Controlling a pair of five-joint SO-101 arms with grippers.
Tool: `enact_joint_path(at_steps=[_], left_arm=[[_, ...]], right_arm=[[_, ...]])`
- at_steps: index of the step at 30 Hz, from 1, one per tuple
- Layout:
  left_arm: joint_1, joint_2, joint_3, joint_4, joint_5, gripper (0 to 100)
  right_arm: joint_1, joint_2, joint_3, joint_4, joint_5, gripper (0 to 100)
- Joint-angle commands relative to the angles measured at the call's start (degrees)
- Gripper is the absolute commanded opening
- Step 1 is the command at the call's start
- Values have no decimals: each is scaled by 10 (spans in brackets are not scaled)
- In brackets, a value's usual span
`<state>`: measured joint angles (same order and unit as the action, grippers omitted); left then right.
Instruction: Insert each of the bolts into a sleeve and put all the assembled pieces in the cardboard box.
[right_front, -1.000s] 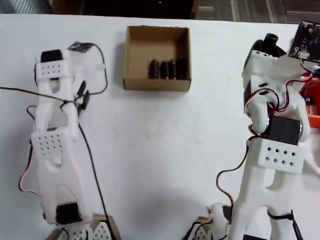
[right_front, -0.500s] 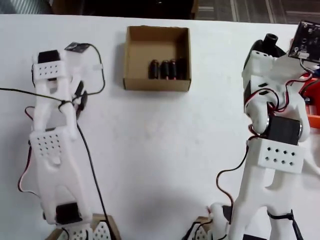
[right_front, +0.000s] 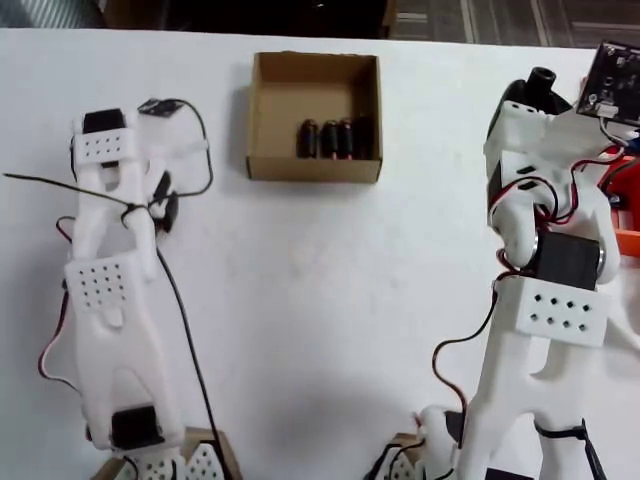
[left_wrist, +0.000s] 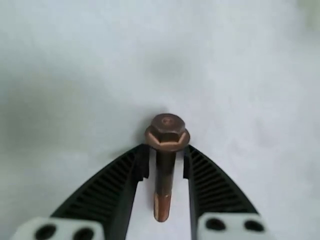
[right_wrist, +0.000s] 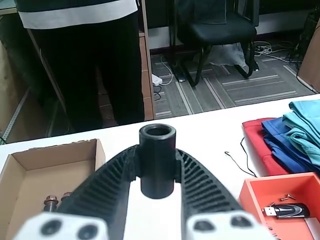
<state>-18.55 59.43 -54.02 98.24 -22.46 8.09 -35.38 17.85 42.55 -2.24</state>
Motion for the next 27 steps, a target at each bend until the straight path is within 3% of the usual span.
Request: enact_joint_path(at_steps=[1, 14, 19, 27], left_arm=[[-1, 1, -42, -4, -4, 134], [11, 1, -45, -17, -26, 129], [16, 11, -40, -21, -61, 23], [15, 16, -56, 16, -48, 25]], right_arm=[[-3, -7, -31, -12, 1, 22], [-3, -7, -31, -12, 1, 22], [-3, -7, -31, -12, 1, 22], [-3, -7, -31, -12, 1, 22]])
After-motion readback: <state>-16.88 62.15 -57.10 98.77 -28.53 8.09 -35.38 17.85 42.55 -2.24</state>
